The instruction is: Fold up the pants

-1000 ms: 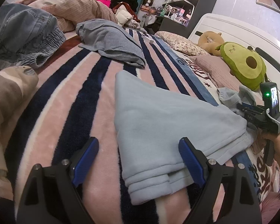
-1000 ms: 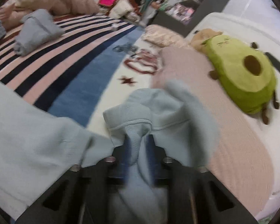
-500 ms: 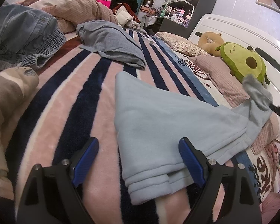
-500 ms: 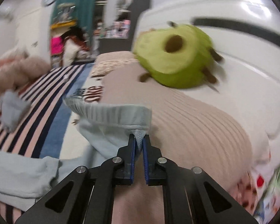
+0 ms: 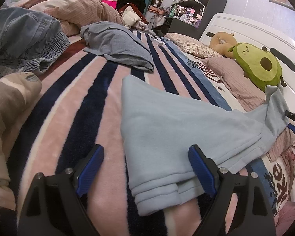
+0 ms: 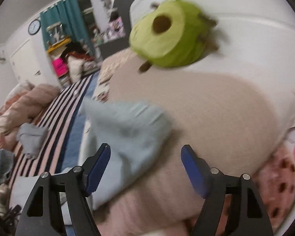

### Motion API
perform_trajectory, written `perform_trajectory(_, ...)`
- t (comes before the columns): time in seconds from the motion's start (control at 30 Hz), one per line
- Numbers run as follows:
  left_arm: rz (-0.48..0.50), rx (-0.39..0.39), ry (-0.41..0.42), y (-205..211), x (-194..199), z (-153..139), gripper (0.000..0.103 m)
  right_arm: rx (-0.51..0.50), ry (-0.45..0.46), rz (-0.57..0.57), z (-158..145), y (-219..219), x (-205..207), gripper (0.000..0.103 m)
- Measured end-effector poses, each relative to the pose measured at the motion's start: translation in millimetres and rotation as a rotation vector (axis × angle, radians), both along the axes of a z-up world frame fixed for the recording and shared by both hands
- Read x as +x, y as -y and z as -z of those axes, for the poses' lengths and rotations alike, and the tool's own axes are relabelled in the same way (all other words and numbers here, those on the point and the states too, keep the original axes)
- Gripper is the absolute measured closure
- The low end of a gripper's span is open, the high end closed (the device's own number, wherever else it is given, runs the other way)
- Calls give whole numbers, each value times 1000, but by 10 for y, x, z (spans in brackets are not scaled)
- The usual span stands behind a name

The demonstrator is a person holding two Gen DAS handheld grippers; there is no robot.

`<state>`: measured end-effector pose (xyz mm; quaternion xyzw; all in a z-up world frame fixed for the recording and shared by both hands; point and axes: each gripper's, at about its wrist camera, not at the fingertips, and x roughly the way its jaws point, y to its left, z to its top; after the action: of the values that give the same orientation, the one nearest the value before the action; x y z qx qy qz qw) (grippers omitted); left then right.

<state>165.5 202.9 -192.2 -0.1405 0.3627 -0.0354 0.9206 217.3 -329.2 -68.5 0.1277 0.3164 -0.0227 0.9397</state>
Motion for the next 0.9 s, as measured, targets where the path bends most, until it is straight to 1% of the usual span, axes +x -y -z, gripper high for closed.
perform_trajectory(0.03, 0, 0, 0, -1, 0, 0, 18, -39, 2, 2, 26, -56, 76, 25)
perform_trajectory(0.1, 0, -1, 0, -1, 0, 0, 18, -156, 17, 8, 17, -194, 224, 25)
perform_trajectory(0.13, 0, -2, 0, -1, -1, 0, 18, -179, 21, 10, 18, -248, 265, 32)
perform_trajectory(0.17, 0, -2, 0, 0, -1, 0, 18, -185, 22, 12, 18, -280, 277, 56)
perform_trajectory(0.2, 0, -3, 0, 3, 2, 2, 18, -207, 17, 20, 17, -296, 291, 70)
perform_trajectory(0.23, 0, -5, 1, 3, 3, 1, 18, -219, 15, 18, 9, -299, 276, 80)
perform_trajectory(0.27, 0, -6, 1, 3, 4, 0, 18, -216, 19, 22, -1, -281, 243, 87)
perform_trajectory(0.33, 0, -7, 2, 2, 3, 0, 18, -226, 24, 58, -26, -241, 105, 96)
perform_trajectory(0.37, 0, -7, 2, 2, 3, -1, 18, -227, 28, 78, -47, -199, 40, 96)
perform_trajectory(0.4, 0, -8, 4, 2, -1, -3, 18, -201, 35, 95, -68, -142, -38, 96)
perform_trajectory(0.43, -1, -10, 8, -1, -8, -10, 18, -139, 37, 107, -91, -71, -103, 96)
perform_trajectory(0.47, -5, -15, 18, -10, -26, -29, 18, -107, 43, 103, -107, -52, -159, 97)
perform_trajectory(0.5, -5, -24, 33, -23, -50, -64, 18, -95, 59, 84, -145, -93, -183, 97)
perform_trajectory(0.53, -2, -34, 52, -37, -80, -104, 18, -118, 79, 56, -199, -202, -205, 97)
perform_trajectory(0.57, -3, -43, 82, -53, -124, -175, 18, -128, 105, 12, -263, -343, -239, 97)
perform_trajectory(0.6, -7, -44, 105, -60, -162, -241, 18, -115, 125, -47, -332, -505, -255, 97)
perform_trajectory(0.67, -5, -49, 135, -60, -227, -398, 18, -89, 143, -150, -425, -807, -259, 97)
perform_trajectory(0.7, 1, -57, 145, -58, -251, -463, 18, -77, 150, -232, -491, -1079, -246, 97)
perform_trajectory(0.77, 20, -76, 165, -42, -307, -596, 18, -62, 154, -340, -530, -1461, -227, 97)
perform_trajectory(0.83, 34, -82, 169, -22, -342, -681, 18, -66, 132, -459, -473, -1914, -212, 97)
perform_trajectory(0.87, 38, -85, 168, -10, -355, -715, 18, -66, 110, -501, -400, -2090, -211, 97)
perform_trajectory(0.9, 42, -87, 167, 1, -370, -736, 18, -76, 70, -561, -255, -2325, -223, 97)
